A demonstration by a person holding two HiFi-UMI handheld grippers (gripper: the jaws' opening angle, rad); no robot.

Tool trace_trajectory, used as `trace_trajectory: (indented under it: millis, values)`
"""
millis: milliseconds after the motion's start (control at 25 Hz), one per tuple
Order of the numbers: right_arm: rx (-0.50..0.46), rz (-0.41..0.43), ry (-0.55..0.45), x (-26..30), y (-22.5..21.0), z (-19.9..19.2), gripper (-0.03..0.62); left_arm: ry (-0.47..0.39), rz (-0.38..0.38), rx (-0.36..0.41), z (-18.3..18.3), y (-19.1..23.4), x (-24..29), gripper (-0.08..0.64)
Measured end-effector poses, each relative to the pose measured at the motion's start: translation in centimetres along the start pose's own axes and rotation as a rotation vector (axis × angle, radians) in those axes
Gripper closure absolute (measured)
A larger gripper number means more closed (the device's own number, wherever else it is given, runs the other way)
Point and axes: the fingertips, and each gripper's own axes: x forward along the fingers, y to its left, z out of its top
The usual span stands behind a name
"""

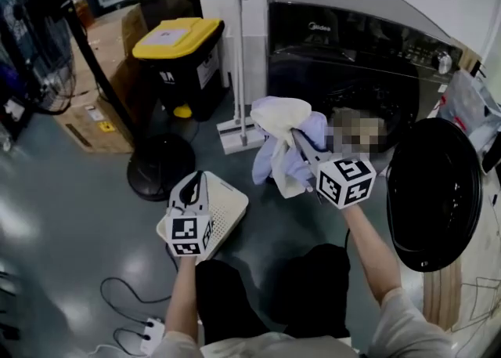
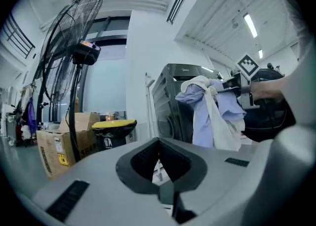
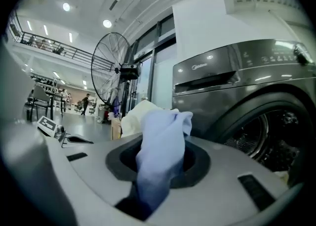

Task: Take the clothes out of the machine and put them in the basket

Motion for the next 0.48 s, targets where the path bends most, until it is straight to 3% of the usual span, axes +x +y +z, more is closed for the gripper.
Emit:
trace_trajectory:
  millis: [480]
  values:
    - [-0.008,0.337,0.026,8.5,14.5,-1.6,0.472,0.063,0.211,-0.012,-3.7,8.5,-8.4,0.541]
